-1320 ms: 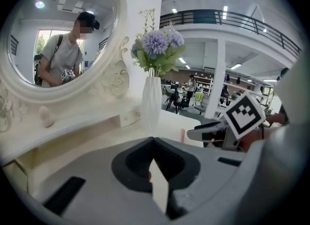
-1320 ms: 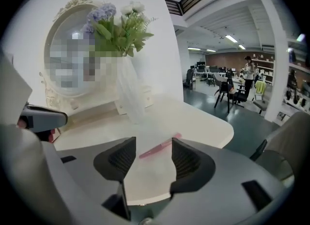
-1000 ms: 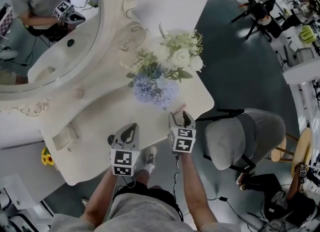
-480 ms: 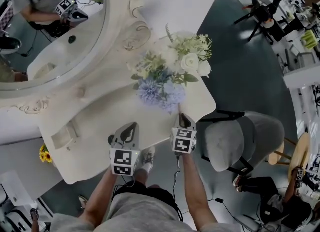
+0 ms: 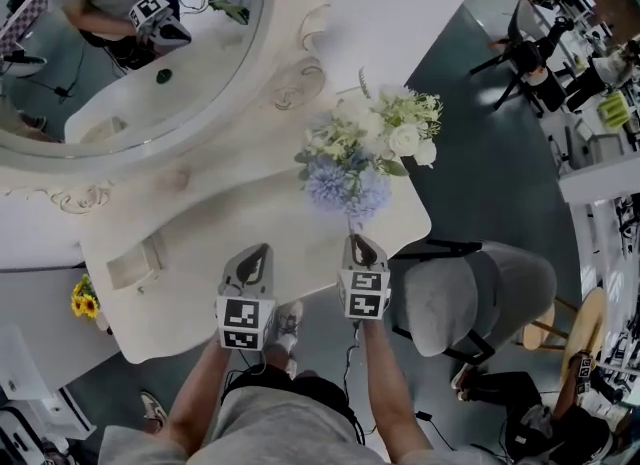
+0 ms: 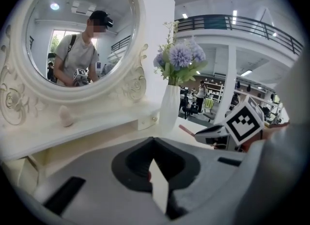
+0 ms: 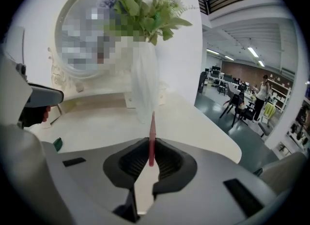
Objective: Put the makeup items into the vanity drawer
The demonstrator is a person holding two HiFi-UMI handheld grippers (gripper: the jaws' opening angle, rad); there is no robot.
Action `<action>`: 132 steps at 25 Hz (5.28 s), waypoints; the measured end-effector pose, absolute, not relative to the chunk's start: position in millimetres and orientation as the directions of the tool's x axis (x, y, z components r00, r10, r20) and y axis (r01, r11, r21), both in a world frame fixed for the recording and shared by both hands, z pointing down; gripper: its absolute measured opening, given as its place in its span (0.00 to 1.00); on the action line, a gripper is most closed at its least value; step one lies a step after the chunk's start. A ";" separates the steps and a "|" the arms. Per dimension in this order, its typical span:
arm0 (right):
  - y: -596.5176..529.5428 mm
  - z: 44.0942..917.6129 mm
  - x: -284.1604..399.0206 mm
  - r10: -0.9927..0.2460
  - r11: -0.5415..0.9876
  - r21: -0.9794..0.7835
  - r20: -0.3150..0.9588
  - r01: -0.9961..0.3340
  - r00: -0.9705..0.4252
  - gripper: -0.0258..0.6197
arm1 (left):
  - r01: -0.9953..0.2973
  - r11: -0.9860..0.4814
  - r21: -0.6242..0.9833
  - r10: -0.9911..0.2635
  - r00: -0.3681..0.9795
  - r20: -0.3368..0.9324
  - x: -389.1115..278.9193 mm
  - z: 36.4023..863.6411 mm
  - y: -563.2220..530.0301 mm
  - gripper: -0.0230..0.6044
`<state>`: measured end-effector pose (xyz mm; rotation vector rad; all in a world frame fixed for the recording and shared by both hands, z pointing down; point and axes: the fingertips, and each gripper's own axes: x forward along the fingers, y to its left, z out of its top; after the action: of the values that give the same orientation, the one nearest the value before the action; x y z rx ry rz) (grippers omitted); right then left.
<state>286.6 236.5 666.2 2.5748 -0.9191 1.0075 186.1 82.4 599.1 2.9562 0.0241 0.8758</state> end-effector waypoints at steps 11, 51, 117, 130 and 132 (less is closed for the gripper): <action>151.1 592.5 237.0 -0.627 -0.621 0.021 0.586 -0.783 0.513 0.12 | -0.121 -0.992 0.044 -0.086 0.878 0.470 139.3 551.3 22.8 0.04; -156.6 574.8 -2.8 -0.780 0.474 0.083 0.502 -0.877 -0.375 0.12 | -0.888 -0.460 0.005 -0.788 0.411 0.459 -116.5 549.4 -135.3 0.04; -34.9 449.7 161.3 -0.960 -0.142 0.059 0.235 -0.988 0.152 0.12 | -0.569 -0.821 -0.040 -0.551 0.772 0.316 40.6 457.0 -91.0 0.04; 9.8 461.6 192.3 -0.927 -0.277 0.048 0.248 -0.960 0.280 0.07 | -0.455 -0.889 -0.045 -0.444 0.835 0.325 82.2 459.2 -67.8 0.04; 2.9 460.4 190.5 -0.933 -0.265 0.039 0.241 -0.964 0.266 0.07 | -0.461 -0.886 -0.047 -0.449 0.831 0.328 82.8 460.4 -71.6 0.04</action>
<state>190.5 2.9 460.4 2.3520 -1.7840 0.2527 82.8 -71.6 460.4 2.9733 -0.7389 0.5196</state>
